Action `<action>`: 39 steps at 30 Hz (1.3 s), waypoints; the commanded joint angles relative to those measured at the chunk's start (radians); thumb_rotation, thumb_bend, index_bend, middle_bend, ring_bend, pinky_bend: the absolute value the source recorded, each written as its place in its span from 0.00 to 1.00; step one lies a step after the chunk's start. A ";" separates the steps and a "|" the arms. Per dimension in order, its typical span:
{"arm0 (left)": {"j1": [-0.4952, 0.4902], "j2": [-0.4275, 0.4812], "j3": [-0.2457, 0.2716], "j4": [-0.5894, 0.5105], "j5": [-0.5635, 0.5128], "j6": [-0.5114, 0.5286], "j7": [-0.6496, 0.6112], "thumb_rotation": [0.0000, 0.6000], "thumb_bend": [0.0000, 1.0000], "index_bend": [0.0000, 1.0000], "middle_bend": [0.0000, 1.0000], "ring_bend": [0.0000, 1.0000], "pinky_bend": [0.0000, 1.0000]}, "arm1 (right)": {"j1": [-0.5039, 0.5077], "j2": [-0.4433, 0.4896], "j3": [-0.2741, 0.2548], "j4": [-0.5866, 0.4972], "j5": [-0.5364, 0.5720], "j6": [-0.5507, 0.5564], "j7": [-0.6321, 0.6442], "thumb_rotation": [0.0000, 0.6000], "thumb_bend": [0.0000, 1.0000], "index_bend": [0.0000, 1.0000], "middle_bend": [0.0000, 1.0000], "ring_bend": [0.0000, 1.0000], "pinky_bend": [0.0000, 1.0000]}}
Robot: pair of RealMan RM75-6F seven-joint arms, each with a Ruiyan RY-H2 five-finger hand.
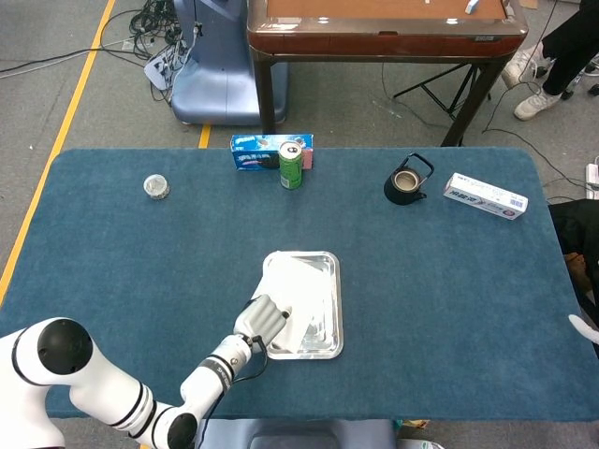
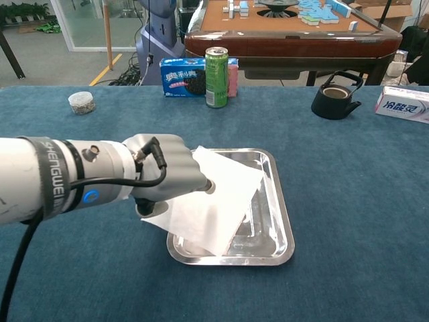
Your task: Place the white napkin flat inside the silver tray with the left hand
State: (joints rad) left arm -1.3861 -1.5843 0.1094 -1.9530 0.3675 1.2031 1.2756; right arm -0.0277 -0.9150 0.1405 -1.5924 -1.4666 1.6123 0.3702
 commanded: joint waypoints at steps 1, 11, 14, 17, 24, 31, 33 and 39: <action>0.014 0.005 0.016 -0.016 0.009 0.009 0.002 1.00 0.49 0.13 1.00 0.94 1.00 | 0.010 0.017 0.009 -0.031 0.009 -0.011 -0.021 1.00 0.07 0.26 0.25 0.17 0.26; 0.043 -0.003 0.034 -0.026 0.020 0.017 0.005 1.00 0.49 0.13 1.00 0.94 1.00 | 0.011 0.007 0.005 -0.019 0.010 -0.015 -0.025 1.00 0.07 0.26 0.25 0.17 0.26; 0.048 -0.009 0.039 -0.020 0.021 0.012 0.006 1.00 0.49 0.13 1.00 0.94 1.00 | 0.009 0.003 0.003 -0.013 0.011 -0.015 -0.024 1.00 0.07 0.26 0.25 0.17 0.26; 0.054 -0.017 0.046 -0.016 0.023 0.008 0.012 1.00 0.49 0.13 1.00 0.94 1.00 | 0.006 -0.003 0.000 0.001 0.008 -0.011 -0.016 1.00 0.07 0.26 0.25 0.17 0.26; 0.054 -0.025 0.040 -0.014 0.009 -0.002 0.025 1.00 0.49 0.13 1.00 0.94 1.00 | 0.010 0.006 0.003 -0.018 0.010 -0.015 -0.025 1.00 0.07 0.26 0.25 0.17 0.26; 0.046 -0.044 0.026 -0.021 0.018 -0.002 0.039 1.00 0.49 0.13 1.00 0.94 1.00 | 0.006 0.000 -0.001 -0.006 0.010 -0.013 -0.018 1.00 0.07 0.26 0.25 0.17 0.26; 0.042 -0.052 0.016 -0.018 0.014 -0.003 0.044 1.00 0.49 0.13 1.00 0.94 1.00 | 0.004 -0.003 -0.003 0.001 0.006 -0.009 -0.012 1.00 0.07 0.26 0.25 0.17 0.26; 0.023 -0.068 -0.009 -0.009 -0.005 -0.015 0.058 1.00 0.49 0.13 1.00 0.94 1.00 | 0.008 0.008 0.006 -0.012 0.015 -0.012 -0.010 1.00 0.07 0.26 0.25 0.17 0.26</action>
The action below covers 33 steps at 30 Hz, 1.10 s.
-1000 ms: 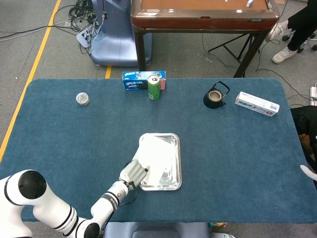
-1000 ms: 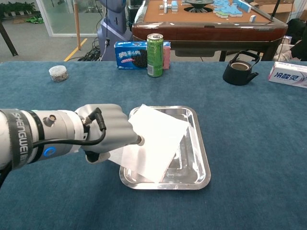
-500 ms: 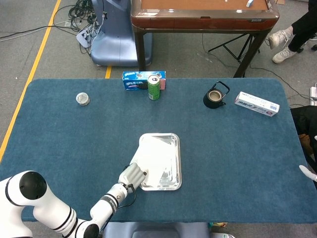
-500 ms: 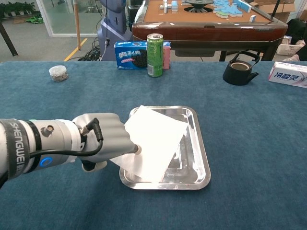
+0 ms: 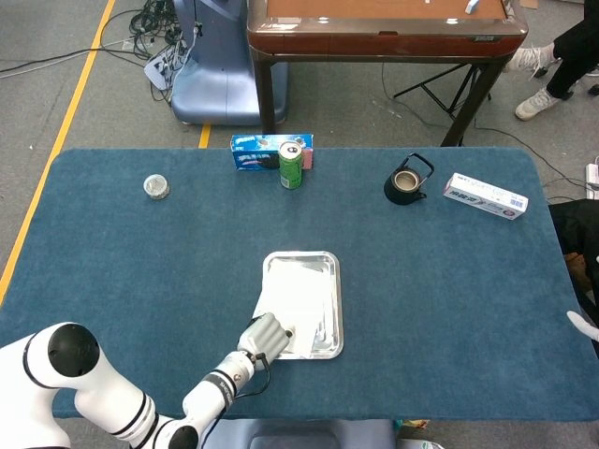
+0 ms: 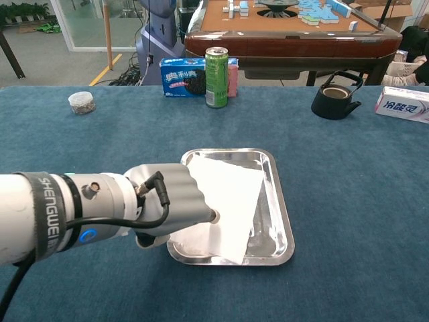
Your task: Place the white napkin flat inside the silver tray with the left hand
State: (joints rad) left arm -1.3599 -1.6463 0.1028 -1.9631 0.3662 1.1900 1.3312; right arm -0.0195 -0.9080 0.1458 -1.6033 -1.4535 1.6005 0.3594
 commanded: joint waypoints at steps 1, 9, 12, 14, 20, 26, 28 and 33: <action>-0.005 -0.009 -0.005 0.004 -0.006 -0.001 0.004 1.00 0.49 0.13 1.00 0.94 1.00 | -0.002 0.001 0.000 0.001 0.001 0.001 0.003 1.00 0.07 0.26 0.25 0.17 0.26; -0.014 -0.012 -0.016 0.021 -0.033 -0.010 0.005 1.00 0.49 0.13 1.00 0.94 1.00 | -0.007 -0.002 -0.003 0.012 -0.002 0.007 0.018 1.00 0.07 0.26 0.25 0.17 0.26; -0.008 -0.009 -0.006 0.018 -0.031 0.001 0.002 1.00 0.49 0.13 1.00 0.94 1.00 | -0.013 -0.009 -0.007 0.026 -0.003 0.012 0.026 1.00 0.07 0.26 0.25 0.17 0.26; -0.007 -0.004 -0.004 0.018 -0.029 0.003 0.001 1.00 0.49 0.13 1.00 0.94 1.00 | -0.013 -0.014 -0.007 0.036 -0.006 0.013 0.032 1.00 0.07 0.26 0.25 0.17 0.26; -0.005 0.007 0.001 0.020 -0.029 0.000 -0.004 1.00 0.49 0.13 1.00 0.94 1.00 | -0.007 -0.007 -0.004 0.020 -0.006 0.009 0.019 1.00 0.07 0.26 0.25 0.17 0.26; 0.001 0.004 0.008 0.026 -0.030 -0.001 -0.007 1.00 0.49 0.13 1.00 0.94 1.00 | -0.012 -0.013 -0.008 0.029 -0.009 0.013 0.021 1.00 0.07 0.26 0.25 0.17 0.26; -0.001 0.001 0.006 0.029 -0.034 -0.007 -0.006 1.00 0.49 0.13 1.00 0.94 1.00 | -0.010 -0.012 -0.007 0.028 -0.009 0.012 0.020 1.00 0.07 0.26 0.25 0.17 0.26; -0.004 -0.012 0.000 0.032 -0.037 -0.011 -0.003 1.00 0.49 0.13 1.00 0.94 1.00 | -0.011 -0.009 -0.007 0.019 -0.006 0.010 0.015 1.00 0.07 0.26 0.25 0.17 0.26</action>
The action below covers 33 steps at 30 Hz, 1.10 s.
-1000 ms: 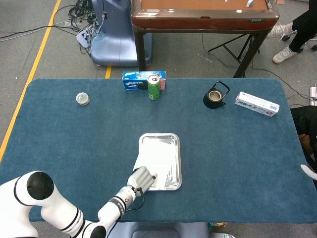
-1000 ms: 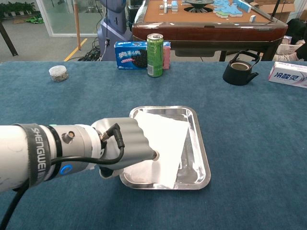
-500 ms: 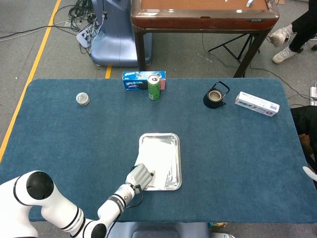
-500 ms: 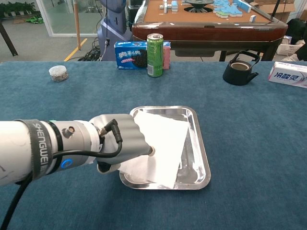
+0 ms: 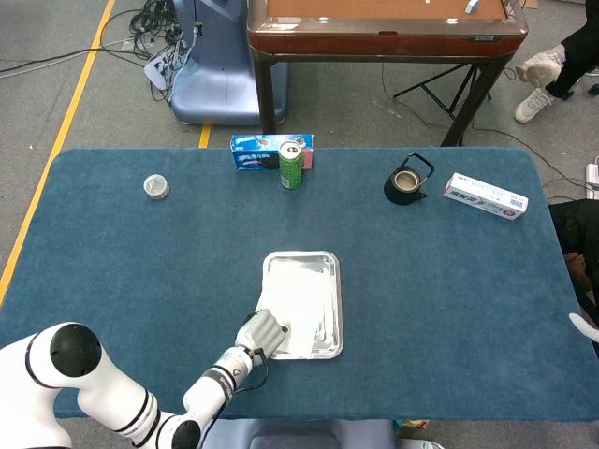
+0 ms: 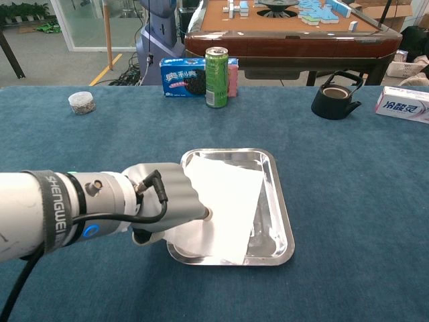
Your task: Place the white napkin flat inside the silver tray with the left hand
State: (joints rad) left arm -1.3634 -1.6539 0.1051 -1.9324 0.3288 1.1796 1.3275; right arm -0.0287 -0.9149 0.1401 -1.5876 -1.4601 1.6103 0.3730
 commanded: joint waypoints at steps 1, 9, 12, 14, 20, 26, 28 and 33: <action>-0.001 -0.009 -0.003 0.004 0.000 -0.001 0.000 1.00 0.49 0.13 1.00 0.94 1.00 | -0.003 -0.004 -0.002 0.008 0.001 0.001 0.004 1.00 0.07 0.26 0.25 0.17 0.26; -0.016 -0.018 -0.026 0.013 -0.011 -0.006 0.007 1.00 0.49 0.13 1.00 0.94 1.00 | -0.003 0.000 0.000 0.003 -0.002 0.006 0.007 1.00 0.07 0.26 0.25 0.17 0.26; -0.020 -0.027 -0.030 0.023 -0.018 -0.007 0.010 1.00 0.49 0.13 1.00 0.94 1.00 | -0.005 -0.003 -0.002 0.012 0.000 0.004 0.012 1.00 0.07 0.26 0.25 0.17 0.26; -0.022 -0.033 -0.033 0.033 -0.024 -0.009 0.011 1.00 0.49 0.13 1.00 0.94 1.00 | -0.007 -0.009 -0.003 0.026 -0.001 0.006 0.019 1.00 0.07 0.26 0.25 0.17 0.26; -0.035 -0.035 -0.051 0.050 -0.050 -0.013 0.018 1.00 0.49 0.13 1.00 0.94 1.00 | -0.005 -0.001 0.000 0.007 -0.003 0.008 0.011 1.00 0.07 0.26 0.25 0.17 0.26; -0.039 -0.049 -0.055 0.074 -0.064 -0.014 0.019 1.00 0.49 0.13 1.00 0.94 1.00 | -0.008 -0.011 -0.004 0.030 -0.002 0.008 0.024 1.00 0.07 0.26 0.25 0.17 0.26; -0.043 -0.049 -0.060 0.078 -0.071 -0.016 0.023 1.00 0.49 0.13 1.00 0.94 1.00 | -0.008 -0.010 -0.003 0.028 -0.005 0.010 0.023 1.00 0.07 0.26 0.25 0.17 0.26; -0.049 -0.055 -0.065 0.073 -0.079 -0.019 0.026 1.00 0.49 0.13 1.00 0.94 1.00 | -0.006 -0.004 0.000 0.014 0.000 0.006 0.016 1.00 0.07 0.26 0.25 0.17 0.26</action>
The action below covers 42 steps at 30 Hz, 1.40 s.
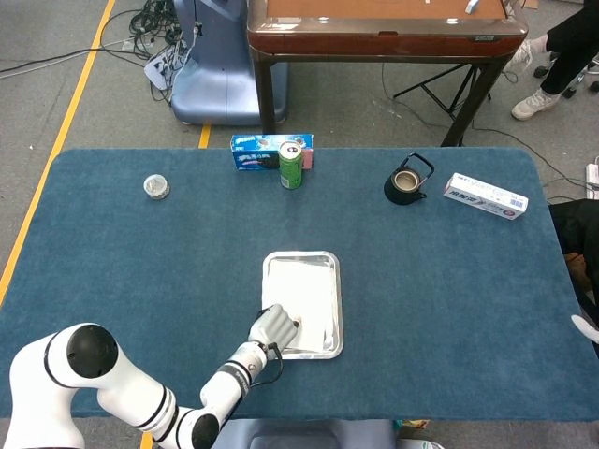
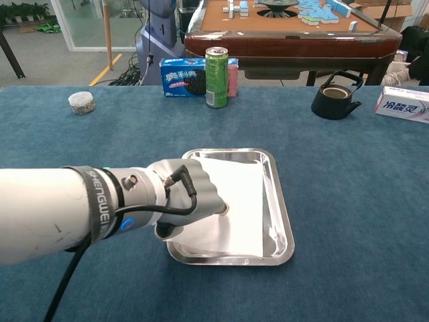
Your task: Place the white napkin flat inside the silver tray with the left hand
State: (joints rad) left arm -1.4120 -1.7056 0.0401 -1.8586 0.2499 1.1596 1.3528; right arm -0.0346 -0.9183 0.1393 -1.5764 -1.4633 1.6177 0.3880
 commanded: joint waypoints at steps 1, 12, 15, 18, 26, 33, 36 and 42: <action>-0.001 -0.007 0.002 -0.001 0.002 0.002 0.000 1.00 0.49 0.13 1.00 0.94 1.00 | -0.002 -0.003 0.000 0.007 0.003 0.001 0.004 1.00 0.07 0.26 0.25 0.17 0.26; -0.008 -0.016 -0.004 0.011 0.001 -0.006 -0.002 1.00 0.49 0.12 1.00 0.94 1.00 | -0.006 -0.005 0.005 0.011 0.009 0.009 0.014 1.00 0.07 0.26 0.25 0.17 0.26; -0.011 -0.022 -0.007 0.021 -0.001 -0.009 -0.002 1.00 0.49 0.12 1.00 0.94 1.00 | -0.009 -0.011 0.006 0.022 0.009 0.014 0.023 1.00 0.07 0.26 0.25 0.17 0.26; -0.017 -0.025 -0.011 0.027 -0.007 -0.012 0.002 1.00 0.49 0.12 1.00 0.94 1.00 | -0.009 -0.009 0.008 0.018 0.008 0.018 0.024 1.00 0.07 0.26 0.25 0.17 0.26; -0.026 -0.041 -0.017 0.057 -0.023 -0.019 0.007 1.00 0.49 0.12 1.00 0.94 1.00 | -0.012 -0.016 0.011 0.029 0.012 0.022 0.037 1.00 0.07 0.26 0.25 0.17 0.26; -0.032 -0.053 -0.027 0.088 -0.049 -0.028 0.009 1.00 0.49 0.12 1.00 0.94 1.00 | -0.014 -0.011 0.014 0.021 0.015 0.024 0.039 1.00 0.07 0.26 0.25 0.17 0.26; -0.032 -0.058 -0.028 0.097 -0.051 -0.028 0.009 1.00 0.49 0.12 1.00 0.94 1.00 | -0.016 -0.016 0.014 0.032 0.016 0.024 0.046 1.00 0.07 0.26 0.25 0.17 0.26; -0.038 -0.054 -0.033 0.082 -0.054 -0.022 0.015 1.00 0.49 0.12 1.00 0.94 1.00 | -0.017 -0.014 0.016 0.029 0.013 0.029 0.049 1.00 0.07 0.26 0.25 0.17 0.26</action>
State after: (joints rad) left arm -1.4486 -1.7606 0.0072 -1.7751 0.1965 1.1365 1.3662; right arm -0.0517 -0.9327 0.1551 -1.5473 -1.4500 1.6466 0.4373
